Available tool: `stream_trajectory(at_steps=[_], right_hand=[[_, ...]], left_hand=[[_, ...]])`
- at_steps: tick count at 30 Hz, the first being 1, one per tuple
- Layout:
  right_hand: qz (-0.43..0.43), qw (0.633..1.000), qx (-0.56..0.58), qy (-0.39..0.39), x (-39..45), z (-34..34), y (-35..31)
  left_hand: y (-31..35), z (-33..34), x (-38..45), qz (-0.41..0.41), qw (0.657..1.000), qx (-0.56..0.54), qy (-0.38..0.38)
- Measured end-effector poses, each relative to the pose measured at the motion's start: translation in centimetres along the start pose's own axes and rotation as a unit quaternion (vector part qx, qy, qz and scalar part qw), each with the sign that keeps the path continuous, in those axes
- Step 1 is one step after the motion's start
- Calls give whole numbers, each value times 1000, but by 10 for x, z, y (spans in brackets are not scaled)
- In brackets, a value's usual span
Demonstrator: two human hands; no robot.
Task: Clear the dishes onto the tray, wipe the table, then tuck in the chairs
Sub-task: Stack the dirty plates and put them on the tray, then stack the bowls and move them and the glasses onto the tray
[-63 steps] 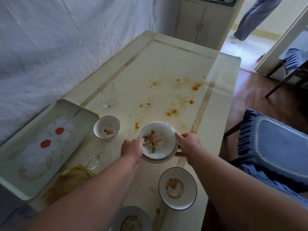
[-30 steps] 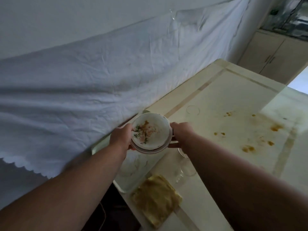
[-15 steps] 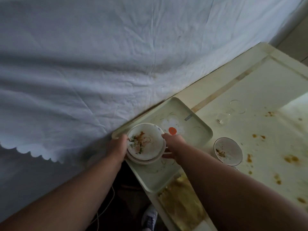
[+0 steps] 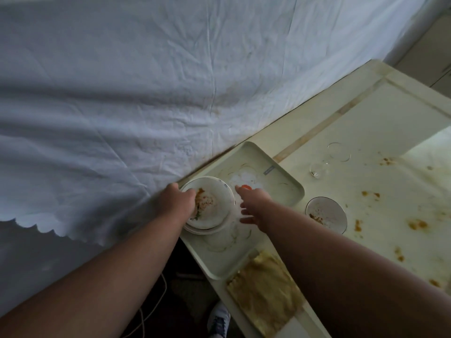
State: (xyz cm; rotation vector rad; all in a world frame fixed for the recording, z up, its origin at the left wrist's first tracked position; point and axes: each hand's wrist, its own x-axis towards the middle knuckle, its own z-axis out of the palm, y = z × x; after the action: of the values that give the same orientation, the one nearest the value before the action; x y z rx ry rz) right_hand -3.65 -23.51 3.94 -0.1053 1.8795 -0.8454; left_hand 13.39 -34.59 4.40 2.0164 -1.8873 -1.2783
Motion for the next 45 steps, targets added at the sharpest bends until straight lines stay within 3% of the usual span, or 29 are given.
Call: stream_trajectory(at_steps=[4, 11, 16, 22, 25, 28, 32, 34, 38, 45], right_hand=[[-29, 999, 35, -2, -29, -41, -5], [-116, 985, 127, 17, -95, -170, 7], [-125, 976, 159, 79, -148, -287, 94], [-39, 966, 187, 172, -179, -380, 248], [5, 962, 193, 192, -182, -398, 309], [-1, 964, 143, 224, -177, -406, 344], [1, 957, -78, 279, -180, -406, 374], [30, 954, -134, 267, -180, -402, 389], [58, 962, -204, 173, -172, -391, 407], [67, 976, -125, 167, -155, -372, 414]], left_hand=[[38, 1, -37, 50, 998, -27, 5], [91, 33, -119, 135, 988, -73, -36], [99, 65, -215, 200, 970, -140, -15], [66, 125, -309, 229, 955, -186, -24], [31, 164, -345, 239, 956, -160, -63], [-10, 199, -359, 241, 964, -55, -94], [-67, 229, -353, 150, 972, 30, -177], [-94, 236, -348, 119, 970, 32, -209], [-136, 247, -347, 98, 967, 12, -233], [-150, 255, -364, 45, 972, -99, -209]])
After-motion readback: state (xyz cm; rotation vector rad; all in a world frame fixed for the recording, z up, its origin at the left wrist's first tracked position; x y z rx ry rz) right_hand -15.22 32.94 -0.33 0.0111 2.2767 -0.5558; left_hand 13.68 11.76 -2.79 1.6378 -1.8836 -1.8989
